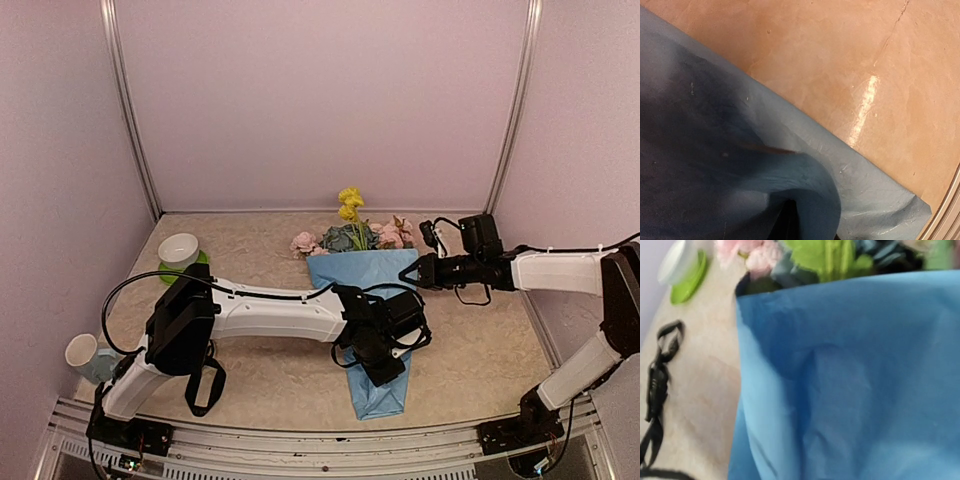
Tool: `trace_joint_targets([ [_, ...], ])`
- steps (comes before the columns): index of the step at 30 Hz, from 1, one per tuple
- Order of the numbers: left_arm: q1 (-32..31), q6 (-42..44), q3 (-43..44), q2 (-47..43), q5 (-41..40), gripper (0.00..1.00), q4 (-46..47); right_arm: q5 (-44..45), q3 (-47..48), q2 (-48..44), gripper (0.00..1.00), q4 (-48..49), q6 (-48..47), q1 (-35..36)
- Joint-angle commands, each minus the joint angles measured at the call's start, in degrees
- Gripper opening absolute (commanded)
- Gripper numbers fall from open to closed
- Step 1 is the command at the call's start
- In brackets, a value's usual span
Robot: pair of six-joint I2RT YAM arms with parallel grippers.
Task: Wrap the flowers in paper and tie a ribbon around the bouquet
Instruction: Fold the 2/3-folded wrapping paper at the center of the board, then adjust the folded bouquet at the center of the board.
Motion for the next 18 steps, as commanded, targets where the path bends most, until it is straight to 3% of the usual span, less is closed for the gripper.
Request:
trace_joint_targets([
  [1,-0.44,0.13,-2.16,0.60,-0.14,0.13,-1.45,6.73,1.88,2.00,0.00,0.85,1.10,1.70],
  [9,-0.56,0.98,-4.00,-4.18,3.17,0.29,0.30,10.21,-1.44,4.34,0.00,6.25,2.59,-2.26],
  [14,-2.38,6.20,-10.76,-13.61,16.43,0.40,10.23,8.32,-3.12,10.46,0.00,13.39,4.63,-3.44],
  [18,-3.15,8.83,-10.68,-16.79,28.15,0.41,11.11,7.28,-1.70,15.04,0.00,15.92,5.38,-3.58],
])
